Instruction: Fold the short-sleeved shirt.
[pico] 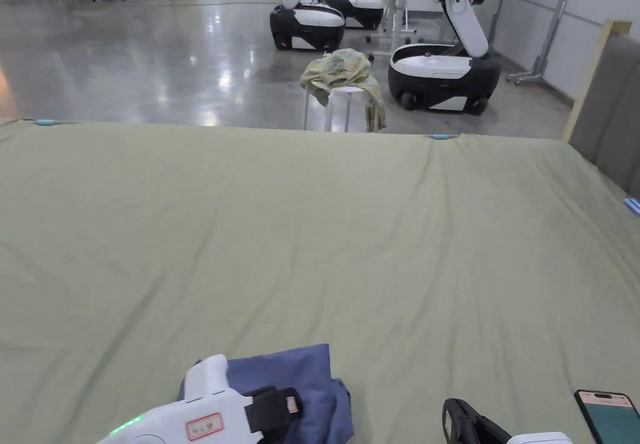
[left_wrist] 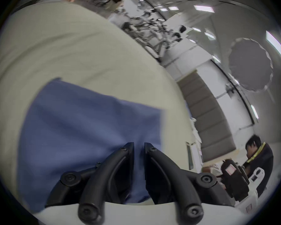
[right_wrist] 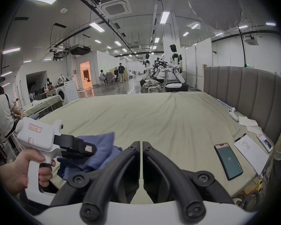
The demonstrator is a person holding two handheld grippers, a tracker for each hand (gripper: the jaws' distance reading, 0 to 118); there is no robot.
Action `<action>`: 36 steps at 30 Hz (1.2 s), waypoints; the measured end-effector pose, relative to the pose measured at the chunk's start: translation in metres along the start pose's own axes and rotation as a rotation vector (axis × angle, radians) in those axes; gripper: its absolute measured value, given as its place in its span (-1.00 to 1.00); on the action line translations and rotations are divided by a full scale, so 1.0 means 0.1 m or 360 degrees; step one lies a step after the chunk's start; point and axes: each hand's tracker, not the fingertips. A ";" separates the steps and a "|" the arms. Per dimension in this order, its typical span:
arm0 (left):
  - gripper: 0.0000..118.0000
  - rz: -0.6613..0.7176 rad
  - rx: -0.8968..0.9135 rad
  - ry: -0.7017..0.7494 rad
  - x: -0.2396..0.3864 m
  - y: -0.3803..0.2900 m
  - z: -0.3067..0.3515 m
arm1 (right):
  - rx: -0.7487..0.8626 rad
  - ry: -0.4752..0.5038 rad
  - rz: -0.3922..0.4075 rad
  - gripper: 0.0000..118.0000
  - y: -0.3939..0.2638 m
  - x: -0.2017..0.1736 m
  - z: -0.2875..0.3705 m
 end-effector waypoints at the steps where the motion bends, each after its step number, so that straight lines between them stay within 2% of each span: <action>1: -0.76 0.0029 -0.0056 -0.0038 0.05 -0.02 -0.10 | -0.0006 -0.0007 -0.0012 -0.93 0.00 0.02 -0.01; 2: -0.76 0.0034 -0.0053 0.0023 0.10 -0.04 -0.17 | -0.0013 -0.0011 -0.0022 -0.93 0.00 0.04 -0.02; 5: -0.76 -0.0170 -0.0154 0.0184 0.15 -0.10 -0.32 | -0.0034 -0.0022 -0.0012 -0.93 -0.01 0.04 -0.05; 7: -0.76 -0.0108 -0.0148 0.0125 0.06 -0.08 -0.24 | -0.0064 0.0009 -0.0018 -0.93 -0.01 0.02 -0.11; 9: -0.76 -0.0087 -0.0124 0.0082 0.08 -0.05 0.00 | -0.0137 0.0125 -0.0033 -0.93 0.01 -0.04 -0.23; 11: -0.75 -0.0208 -0.0037 -0.0019 0.12 -0.02 0.32 | -0.0263 0.0311 -0.0067 -0.92 0.02 -0.11 -0.44; 13: -0.45 -0.0369 0.0048 -0.0014 0.07 0.04 0.71 | -0.0382 0.0425 -0.0145 -0.92 -0.02 -0.19 -0.77; 14: -0.18 -0.0417 0.0070 0.0043 0.01 0.08 0.87 | -0.0411 0.0452 -0.0215 -0.92 -0.05 -0.21 -0.92; 15: 0.29 -0.0420 0.0098 0.0089 -0.09 0.13 0.98 | -0.0461 0.0520 -0.0308 -0.92 -0.08 -0.21 -1.06; 16: 0.55 -0.0404 0.0117 0.0140 -0.23 0.18 1.11 | -0.0533 0.0713 -0.0494 -0.92 -0.12 -0.18 -1.22; 17: 0.60 -0.0368 0.0125 0.0150 -0.38 0.23 1.20 | -0.0603 0.0928 -0.0639 -0.92 -0.17 -0.17 -1.37; 18: 0.60 -0.0288 0.0109 0.0128 -0.54 0.27 1.27 | -0.0668 0.1078 -0.0709 -0.92 -0.23 -0.17 -1.48; 19: 0.60 -0.0152 0.0060 0.0089 -0.72 0.33 1.33 | -0.0736 0.1122 -0.0694 -0.92 -0.26 -0.22 -1.55; 21: 0.60 0.0118 -0.0016 -0.0070 -1.05 0.40 1.34 | -0.0745 0.0845 -0.0401 -0.94 -0.33 -0.30 -1.62; 22: 0.60 0.0225 -0.0022 -0.0149 -1.19 0.40 1.32 | -0.0797 0.0688 -0.0313 -0.94 -0.37 -0.32 -1.65; 23: 0.60 0.0285 -0.0031 -0.0189 -1.29 0.41 1.28 | -0.0833 0.0645 -0.0339 -0.95 -0.41 -0.30 -1.67; 25: 0.60 0.0401 -0.0030 -0.0236 -1.43 0.40 1.10 | -0.0782 0.0738 -0.0580 -0.95 -0.44 -0.18 -1.66; 26: 0.60 0.0466 -0.0069 -0.0298 -1.51 0.39 1.00 | -0.0779 0.0725 -0.0576 -0.95 -0.43 -0.17 -1.66; 28: 0.57 0.0637 -0.0214 -0.0377 -1.61 0.35 0.69 | -0.0743 0.0720 -0.0488 -0.95 -0.43 -0.18 -1.64; 29: 0.57 0.0652 -0.0260 -0.0399 -1.61 0.30 0.54 | -0.0735 0.0713 -0.0447 -0.95 -0.43 -0.19 -1.63; 31: 0.56 0.0519 -0.0265 -0.0563 -1.44 0.28 0.39 | -0.0734 0.0713 -0.0431 -0.95 -0.40 -0.23 -1.61; 32: 0.47 0.0489 -0.0346 -0.0569 -1.32 0.28 0.27 | -0.0727 0.0711 -0.0428 -0.95 -0.40 -0.24 -1.61; 33: 0.04 0.0461 -0.0389 -0.0524 -1.22 0.26 0.16 | -0.0719 0.0711 -0.0427 -0.94 -0.40 -0.24 -1.61; 34: 0.04 0.0385 -0.0402 -0.0457 -1.14 0.25 0.08 | -0.0711 0.0709 -0.0431 -0.94 -0.41 -0.24 -1.61; 35: -0.20 0.0321 -0.0413 -0.0346 -1.07 0.25 0.01 | -0.0703 0.0704 -0.0438 -0.94 -0.42 -0.23 -1.62; 36: -0.67 0.0292 -0.0424 -0.0133 -1.07 0.24 -0.03 | -0.0686 0.0692 -0.0444 -0.94 -0.42 -0.22 -1.60</action>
